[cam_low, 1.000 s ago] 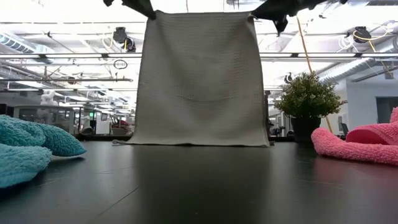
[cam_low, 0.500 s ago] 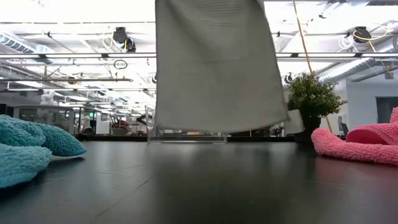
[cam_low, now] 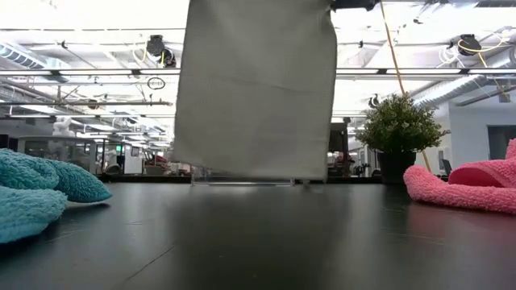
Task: Fold microfiber towels
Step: Fold the gray microfiber cloth
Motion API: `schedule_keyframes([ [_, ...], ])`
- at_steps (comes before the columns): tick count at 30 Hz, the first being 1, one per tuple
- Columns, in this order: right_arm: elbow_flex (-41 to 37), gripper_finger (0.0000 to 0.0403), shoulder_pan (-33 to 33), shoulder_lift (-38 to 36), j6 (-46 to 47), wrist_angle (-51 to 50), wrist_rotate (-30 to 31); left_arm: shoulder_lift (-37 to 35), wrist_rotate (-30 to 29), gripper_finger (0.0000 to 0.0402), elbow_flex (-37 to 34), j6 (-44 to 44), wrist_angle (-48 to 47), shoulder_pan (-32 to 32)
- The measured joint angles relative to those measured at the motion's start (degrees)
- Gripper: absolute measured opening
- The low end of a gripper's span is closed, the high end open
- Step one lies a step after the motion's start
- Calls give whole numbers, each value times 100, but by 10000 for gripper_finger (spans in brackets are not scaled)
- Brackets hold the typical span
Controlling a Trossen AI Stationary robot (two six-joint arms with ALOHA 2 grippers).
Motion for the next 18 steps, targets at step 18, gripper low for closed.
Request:
schedule_keyframes([
  [18, 2, 0, -685, 47, -452, 108, -59, 127, 316, 0, 2, -194, -232, 394],
])
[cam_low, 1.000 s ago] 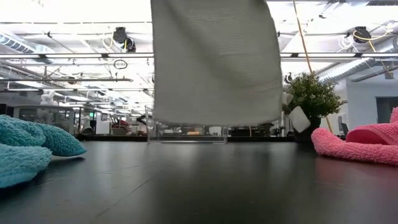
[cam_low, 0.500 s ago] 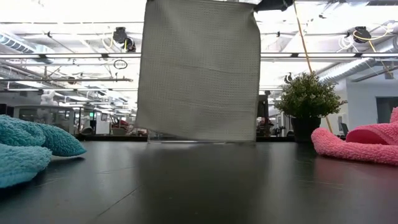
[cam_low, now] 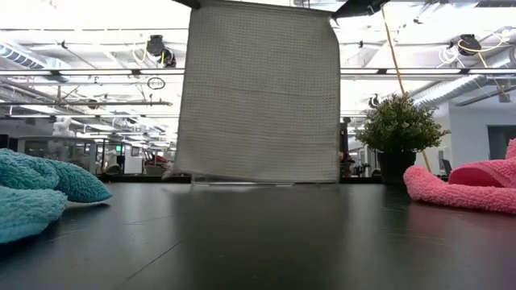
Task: Fold microfiber towels
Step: Fold the gray microfiber cloth
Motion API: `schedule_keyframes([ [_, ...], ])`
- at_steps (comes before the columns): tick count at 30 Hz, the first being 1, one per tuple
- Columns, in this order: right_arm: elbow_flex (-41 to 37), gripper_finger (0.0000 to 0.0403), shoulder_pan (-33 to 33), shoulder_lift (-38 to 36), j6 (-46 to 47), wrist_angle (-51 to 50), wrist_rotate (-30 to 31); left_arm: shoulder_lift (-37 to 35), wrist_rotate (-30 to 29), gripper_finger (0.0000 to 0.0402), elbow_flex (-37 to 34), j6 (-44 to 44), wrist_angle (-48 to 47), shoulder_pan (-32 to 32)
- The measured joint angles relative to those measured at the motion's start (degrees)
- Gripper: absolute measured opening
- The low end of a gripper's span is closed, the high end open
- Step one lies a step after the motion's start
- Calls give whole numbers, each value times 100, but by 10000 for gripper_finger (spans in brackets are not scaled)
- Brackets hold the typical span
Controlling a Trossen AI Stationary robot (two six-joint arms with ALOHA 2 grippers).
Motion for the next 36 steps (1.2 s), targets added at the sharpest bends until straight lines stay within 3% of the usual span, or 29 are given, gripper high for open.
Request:
schedule_keyframes([
  [12, 0, 0, -182, -2, 1, -162, -111, 156, 186, 0, 4, -65, -118, 282],
  [20, 0, 0, -134, -2, 231, -885, -110, 255, 368, 0, 0, -313, -479, 282],
  [29, -58, 0, 541, -6, 927, -1492, -268, 302, 600, 0, 0, -1181, -1303, -28],
  [36, -709, 0, 1327, -10, 1742, -1601, -378, 319, 747, 0, 0, -2302, -2141, -693],
])
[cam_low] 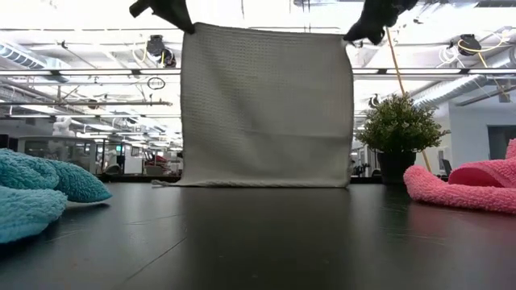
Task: Fold microfiber towels
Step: Fold the gray microfiber cloth
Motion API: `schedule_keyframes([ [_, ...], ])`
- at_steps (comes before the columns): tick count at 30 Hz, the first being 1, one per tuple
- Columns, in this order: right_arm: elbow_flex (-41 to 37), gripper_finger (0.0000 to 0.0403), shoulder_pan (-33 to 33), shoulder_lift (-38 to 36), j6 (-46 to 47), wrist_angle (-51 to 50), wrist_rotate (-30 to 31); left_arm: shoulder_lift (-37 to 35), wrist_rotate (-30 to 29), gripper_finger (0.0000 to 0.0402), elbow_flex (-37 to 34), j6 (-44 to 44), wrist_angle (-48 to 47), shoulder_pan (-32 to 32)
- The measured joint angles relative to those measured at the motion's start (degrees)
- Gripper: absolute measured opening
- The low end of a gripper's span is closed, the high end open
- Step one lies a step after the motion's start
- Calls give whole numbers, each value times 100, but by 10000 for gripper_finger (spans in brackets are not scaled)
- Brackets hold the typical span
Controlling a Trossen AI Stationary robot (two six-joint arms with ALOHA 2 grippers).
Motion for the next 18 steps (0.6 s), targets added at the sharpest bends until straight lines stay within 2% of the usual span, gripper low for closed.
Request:
schedule_keyframes([
  [6, -789, 0, 710, 7, 652, 386, 19, 125, 87, 0, -4, -765, -484, -706],
  [9, -933, 0, 908, 11, 694, 822, 26, 242, -125, 0, -3, -790, -458, -861],
  [12, -816, 0, 920, -1, 575, 1194, 81, 224, -342, 0, -7, -624, -332, -815],
  [18, -30, 0, 620, -98, -292, 1157, 733, 159, -778, 0, -7, 66, 199, -487],
])
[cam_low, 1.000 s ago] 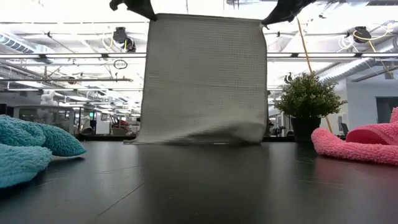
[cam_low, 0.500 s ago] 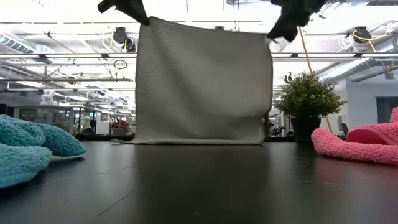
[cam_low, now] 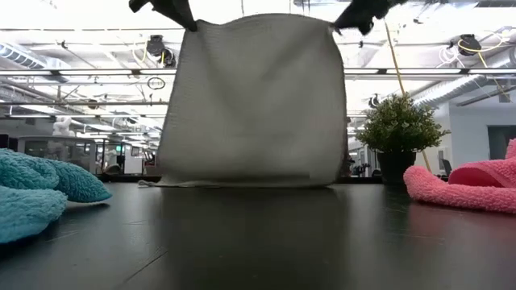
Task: Fold microfiber towels
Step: Fold the gray microfiber cloth
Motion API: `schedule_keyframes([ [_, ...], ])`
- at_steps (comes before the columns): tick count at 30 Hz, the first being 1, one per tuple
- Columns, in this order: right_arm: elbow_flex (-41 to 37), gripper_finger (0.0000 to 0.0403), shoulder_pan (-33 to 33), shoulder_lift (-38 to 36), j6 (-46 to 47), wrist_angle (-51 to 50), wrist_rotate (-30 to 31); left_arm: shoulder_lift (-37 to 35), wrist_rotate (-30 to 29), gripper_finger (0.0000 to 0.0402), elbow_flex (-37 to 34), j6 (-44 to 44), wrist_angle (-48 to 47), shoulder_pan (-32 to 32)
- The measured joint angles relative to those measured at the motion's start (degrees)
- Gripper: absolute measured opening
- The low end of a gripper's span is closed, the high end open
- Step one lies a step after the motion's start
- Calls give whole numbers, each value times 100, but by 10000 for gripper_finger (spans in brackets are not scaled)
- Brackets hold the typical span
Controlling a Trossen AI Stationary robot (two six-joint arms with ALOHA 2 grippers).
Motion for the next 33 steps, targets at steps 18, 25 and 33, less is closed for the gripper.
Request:
schedule_keyframes([
  [18, 1108, 0, -1678, 17, -1510, -181, 154, -241, 164, 0, 4, 2900, 2677, 1570],
  [25, 1108, 0, -1947, 17, -1646, -20, 40, -238, 625, 0, 87, 3027, 2671, 1746],
  [33, 1106, 0, -1907, 17, -1428, -361, -200, -238, 747, 0, 87, 2541, 1608, 1738],
])
